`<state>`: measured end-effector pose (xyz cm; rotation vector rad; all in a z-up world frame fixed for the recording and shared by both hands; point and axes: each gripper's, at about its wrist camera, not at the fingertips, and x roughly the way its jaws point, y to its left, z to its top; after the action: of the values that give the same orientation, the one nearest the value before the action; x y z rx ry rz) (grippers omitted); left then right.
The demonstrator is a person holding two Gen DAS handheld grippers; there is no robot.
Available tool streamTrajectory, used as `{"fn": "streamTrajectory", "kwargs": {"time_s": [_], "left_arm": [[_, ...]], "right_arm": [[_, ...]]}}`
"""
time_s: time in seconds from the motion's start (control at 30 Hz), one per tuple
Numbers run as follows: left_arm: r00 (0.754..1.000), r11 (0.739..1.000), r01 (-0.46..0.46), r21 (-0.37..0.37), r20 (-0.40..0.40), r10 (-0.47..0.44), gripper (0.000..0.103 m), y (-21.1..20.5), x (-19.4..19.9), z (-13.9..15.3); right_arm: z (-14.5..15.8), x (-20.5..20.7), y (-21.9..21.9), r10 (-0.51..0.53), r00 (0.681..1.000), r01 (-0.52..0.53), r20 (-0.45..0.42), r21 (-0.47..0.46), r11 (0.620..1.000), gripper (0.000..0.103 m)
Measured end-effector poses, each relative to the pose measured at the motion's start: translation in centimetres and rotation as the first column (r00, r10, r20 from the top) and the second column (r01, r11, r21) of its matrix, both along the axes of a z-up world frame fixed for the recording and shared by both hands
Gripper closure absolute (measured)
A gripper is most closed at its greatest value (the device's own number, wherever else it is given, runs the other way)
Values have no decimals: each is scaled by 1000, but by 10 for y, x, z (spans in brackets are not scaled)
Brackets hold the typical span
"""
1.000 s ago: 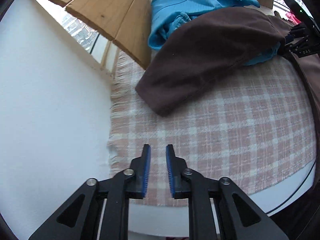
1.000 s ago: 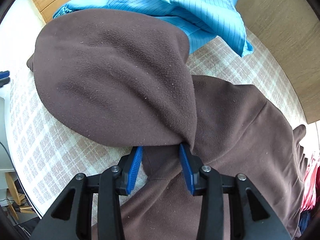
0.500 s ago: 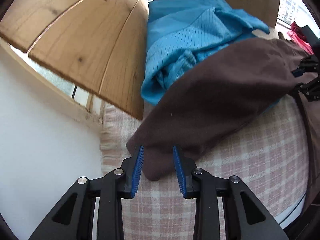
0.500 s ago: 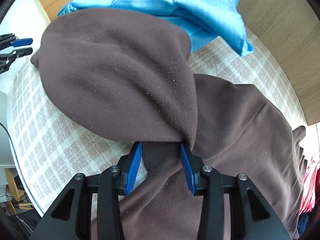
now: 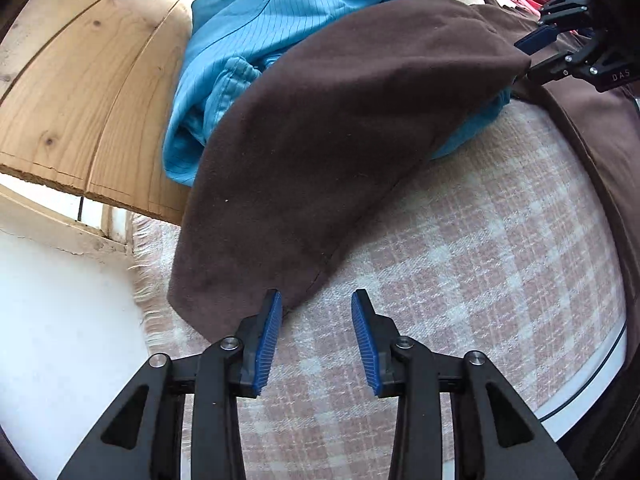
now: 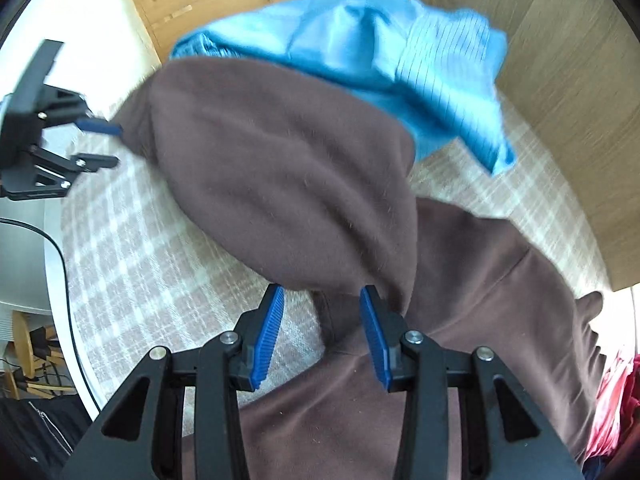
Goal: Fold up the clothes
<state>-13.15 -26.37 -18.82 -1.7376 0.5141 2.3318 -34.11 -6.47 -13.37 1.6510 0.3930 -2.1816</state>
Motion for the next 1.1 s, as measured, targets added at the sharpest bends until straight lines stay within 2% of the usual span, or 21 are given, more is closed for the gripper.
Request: {"fn": "streamTrajectory", "kwargs": {"time_s": [0.1, 0.27, 0.3, 0.33, 0.37, 0.47, 0.57, 0.63, 0.7, 0.73, 0.83, 0.93, 0.97, 1.03, 1.1], "left_arm": [[1000, 1000, -29, 1, 8, 29, 67, -6, -10, -2], [999, 999, 35, 7, 25, -35, 68, 4, -26, -7], [999, 999, 45, 8, 31, -45, 71, 6, -29, -9], [998, 999, 40, 16, 38, -40, 89, 4, -32, -9], [998, 1000, 25, 15, 49, -26, 95, 0, -35, -10], [998, 999, 20, 26, 56, -22, 98, -5, -36, -2], [999, 999, 35, -6, 33, -34, 98, -5, -30, 14], [1000, 1000, 19, -4, 21, -19, 99, -9, -26, 27], [1000, 1000, 16, -11, 4, -16, 99, -11, -23, 38], [1000, 1000, 15, -6, 7, -15, 99, -12, -21, 41], [1000, 999, 25, -21, 7, -25, 99, -12, -5, 45], [999, 999, 33, -36, 13, -33, 99, -13, 14, 46], [999, 999, 31, -34, 21, -30, 99, -18, 35, 49], [998, 999, 23, -28, 62, -21, 99, -21, 46, 37], [995, 1000, 14, -22, 104, -12, 99, -24, 55, 25]], "right_arm": [[-6, -1, -4, -9, 1000, 9, 19, 3, 1000, 64], [-5, 3, -2, -32, 999, 32, 28, 1, 999, 64], [-4, 4, 1, -40, 999, 41, 28, -6, 999, 64], [-2, 6, 5, -55, 998, 55, 25, -19, 998, 64], [0, 8, 10, -74, 997, 75, 22, -35, 997, 64], [4, 10, 32, -156, 987, 159, 38, -108, 981, 64], [0, 8, 64, -265, 955, 291, 130, -251, 923, 64], [-1, 12, 76, -265, 944, 319, 198, -337, 886, 64], [5, 19, 79, -229, 950, 295, 210, -374, 879, 64], [1, 10, 89, -227, 951, 293, 208, -385, 875, 64], [-14, -16, 108, -289, 943, 330, 167, -322, 887, 64], [-8, -46, 65, -318, 938, 343, 140, -234, 910, 64], [-8, -52, 67, -335, 933, 358, 133, -232, 904, 64], [-5, -62, 75, -372, 923, 385, 97, -241, 891, 64], [-10, -75, 85, -415, 907, 422, 77, -193, 886, 64]]}}
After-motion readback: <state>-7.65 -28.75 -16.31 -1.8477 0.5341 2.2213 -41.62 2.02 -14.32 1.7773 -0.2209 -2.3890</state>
